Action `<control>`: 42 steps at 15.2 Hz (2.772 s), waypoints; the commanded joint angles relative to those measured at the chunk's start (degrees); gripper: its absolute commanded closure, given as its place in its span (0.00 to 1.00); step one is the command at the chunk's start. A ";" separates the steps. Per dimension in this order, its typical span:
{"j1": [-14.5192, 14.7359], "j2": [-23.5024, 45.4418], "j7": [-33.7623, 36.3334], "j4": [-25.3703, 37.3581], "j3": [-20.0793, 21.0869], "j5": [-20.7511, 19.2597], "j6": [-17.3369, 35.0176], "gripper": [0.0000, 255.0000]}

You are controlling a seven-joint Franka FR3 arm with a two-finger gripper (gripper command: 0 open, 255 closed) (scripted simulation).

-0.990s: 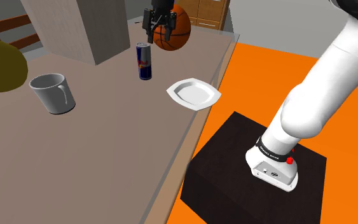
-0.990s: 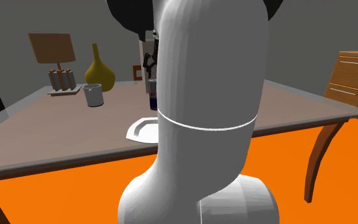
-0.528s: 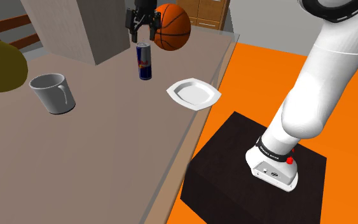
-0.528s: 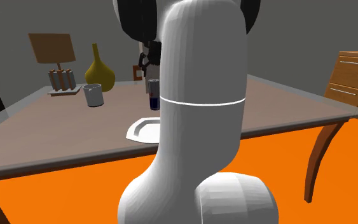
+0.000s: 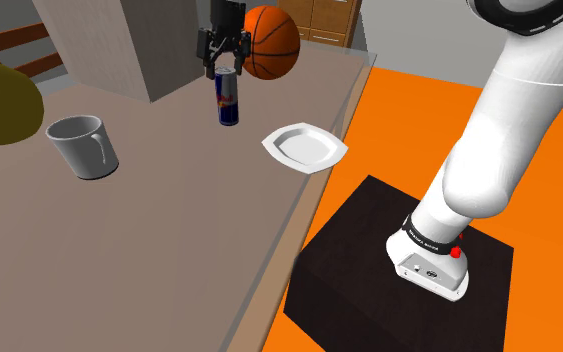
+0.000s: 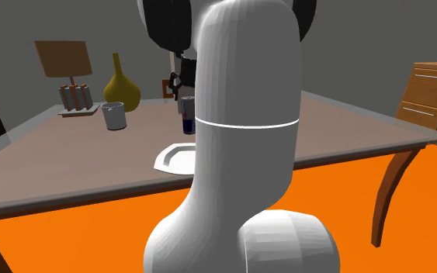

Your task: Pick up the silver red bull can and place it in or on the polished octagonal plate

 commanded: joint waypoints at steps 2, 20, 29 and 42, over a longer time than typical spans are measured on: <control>0.00 -0.02 0.00 -0.08 0.00 0.00 0.08 0.00; 0.03 0.48 0.63 5.18 0.00 -0.19 -4.65 1.00; 0.16 2.37 1.71 14.68 0.07 -0.59 -12.21 1.00; -0.64 -22.53 0.20 -7.40 -1.07 3.24 -14.99 1.00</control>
